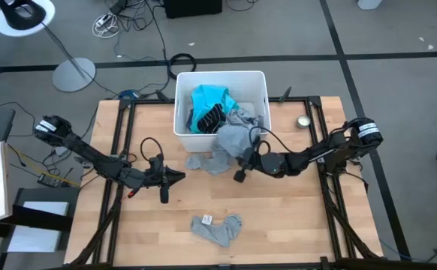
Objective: Sort clothes
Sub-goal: Put the gray shirt into the white bin
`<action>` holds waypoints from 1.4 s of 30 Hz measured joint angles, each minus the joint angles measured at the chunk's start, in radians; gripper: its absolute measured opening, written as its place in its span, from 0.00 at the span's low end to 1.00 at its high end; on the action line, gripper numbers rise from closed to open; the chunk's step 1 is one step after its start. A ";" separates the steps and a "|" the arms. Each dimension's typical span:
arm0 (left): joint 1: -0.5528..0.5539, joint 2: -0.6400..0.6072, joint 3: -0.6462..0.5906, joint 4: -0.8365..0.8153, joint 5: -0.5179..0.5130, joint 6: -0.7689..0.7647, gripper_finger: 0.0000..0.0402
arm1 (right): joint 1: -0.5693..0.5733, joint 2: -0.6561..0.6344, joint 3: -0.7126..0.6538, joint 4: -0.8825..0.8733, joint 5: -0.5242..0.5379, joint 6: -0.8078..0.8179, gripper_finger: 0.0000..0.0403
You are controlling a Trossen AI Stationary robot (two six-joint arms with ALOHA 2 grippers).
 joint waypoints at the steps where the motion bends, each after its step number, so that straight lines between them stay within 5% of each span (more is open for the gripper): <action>1: 0.000 0.000 0.000 0.000 0.000 0.000 0.10 | 0.000 -0.007 0.028 0.000 -0.001 -0.054 0.04; 7: 0.000 0.000 0.001 0.003 0.000 -0.001 0.10 | -0.038 -0.031 0.245 -0.002 -0.013 -0.424 0.05; 12: 0.000 0.000 0.001 0.005 -0.001 -0.001 0.10 | -0.173 -0.032 0.457 -0.174 -0.052 -0.522 0.03; 18: 0.000 0.000 0.001 0.002 0.000 -0.002 0.10 | -0.394 -0.026 0.635 -0.608 -0.177 -0.151 0.07; 26: 0.000 0.000 0.001 0.001 0.000 -0.003 0.10 | -0.543 -0.012 0.644 -0.983 -0.463 0.345 0.17; 34: 0.000 0.000 0.000 0.004 0.000 -0.005 0.10 | -0.540 0.045 0.643 -1.051 -0.581 0.359 0.42; 42: 0.000 0.000 0.000 -0.003 0.000 -0.011 0.10 | -0.540 -0.072 0.782 -1.265 -0.606 0.296 0.56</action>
